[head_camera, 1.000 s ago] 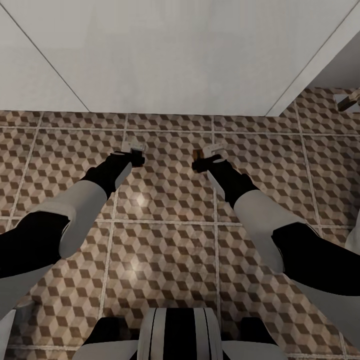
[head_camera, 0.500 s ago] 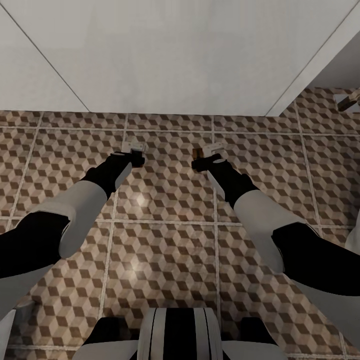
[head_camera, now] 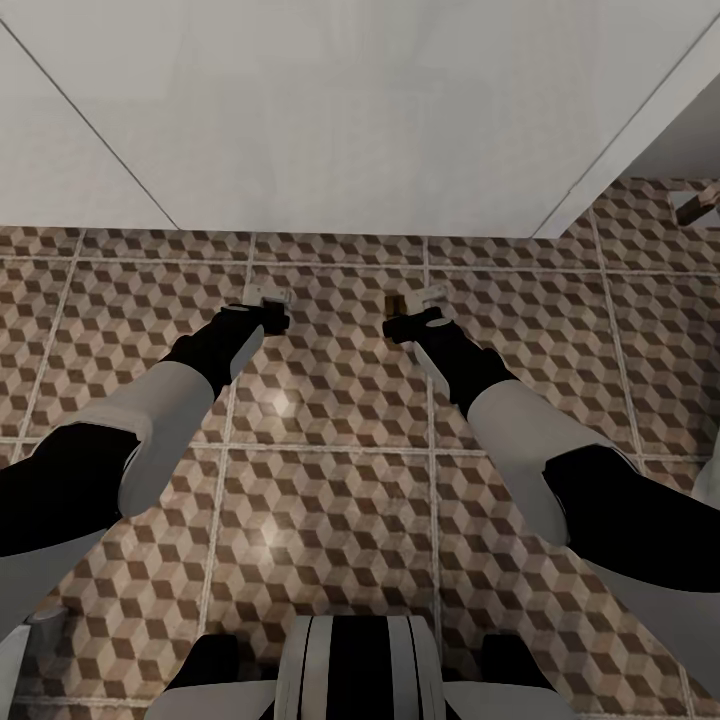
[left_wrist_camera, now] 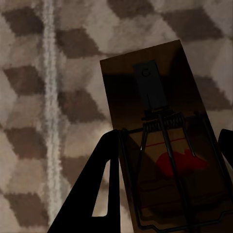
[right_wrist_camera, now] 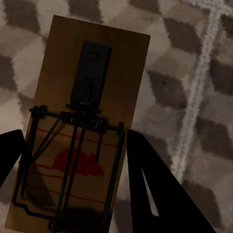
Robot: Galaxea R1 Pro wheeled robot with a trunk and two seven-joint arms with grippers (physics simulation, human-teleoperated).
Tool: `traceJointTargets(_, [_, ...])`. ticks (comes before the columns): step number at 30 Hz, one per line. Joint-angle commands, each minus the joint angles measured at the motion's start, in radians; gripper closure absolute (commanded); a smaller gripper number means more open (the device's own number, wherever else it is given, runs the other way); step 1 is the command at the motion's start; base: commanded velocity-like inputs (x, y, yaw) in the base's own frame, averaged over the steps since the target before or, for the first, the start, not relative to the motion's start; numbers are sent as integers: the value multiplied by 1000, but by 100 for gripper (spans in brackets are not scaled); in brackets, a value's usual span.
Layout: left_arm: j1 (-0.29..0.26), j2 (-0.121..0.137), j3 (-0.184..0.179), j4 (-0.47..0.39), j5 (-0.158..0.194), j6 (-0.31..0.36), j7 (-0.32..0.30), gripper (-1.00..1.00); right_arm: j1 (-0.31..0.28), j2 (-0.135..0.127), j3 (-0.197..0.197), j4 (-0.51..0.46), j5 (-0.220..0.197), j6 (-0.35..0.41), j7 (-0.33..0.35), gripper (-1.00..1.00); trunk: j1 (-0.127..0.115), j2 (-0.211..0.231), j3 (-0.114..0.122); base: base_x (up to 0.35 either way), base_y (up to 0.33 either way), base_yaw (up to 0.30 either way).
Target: Take the four mousetraps from the cabinet in the bathroom and place them on the bathroom floor. Make sure all four end up on the same floor surface, and ensure that at least two of them are either under or directly next to the same bathroom sink.
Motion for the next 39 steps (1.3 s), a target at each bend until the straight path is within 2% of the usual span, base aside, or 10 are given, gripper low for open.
traceJointTargets(1, [0, 0, -7, -2, 1, 6, 7, 100, 0, 0, 4, -1, -1, 6, -5, 100, 0, 0, 0, 8, 0, 0])
traceJointTargets(26, [4, -1, -7, -3, 1, 6, 7, 100, 0, 0, 4, 4, 2, 6, -7, 100, 0, 0, 0, 1, 0, 0])
traceJointTargets(39, [5, -2, -7, -4, 1, 6, 7, 100, -1, 0, 4, -76, 4, 20, -12, 100, 0, 0, 0, 0, 0, 0])
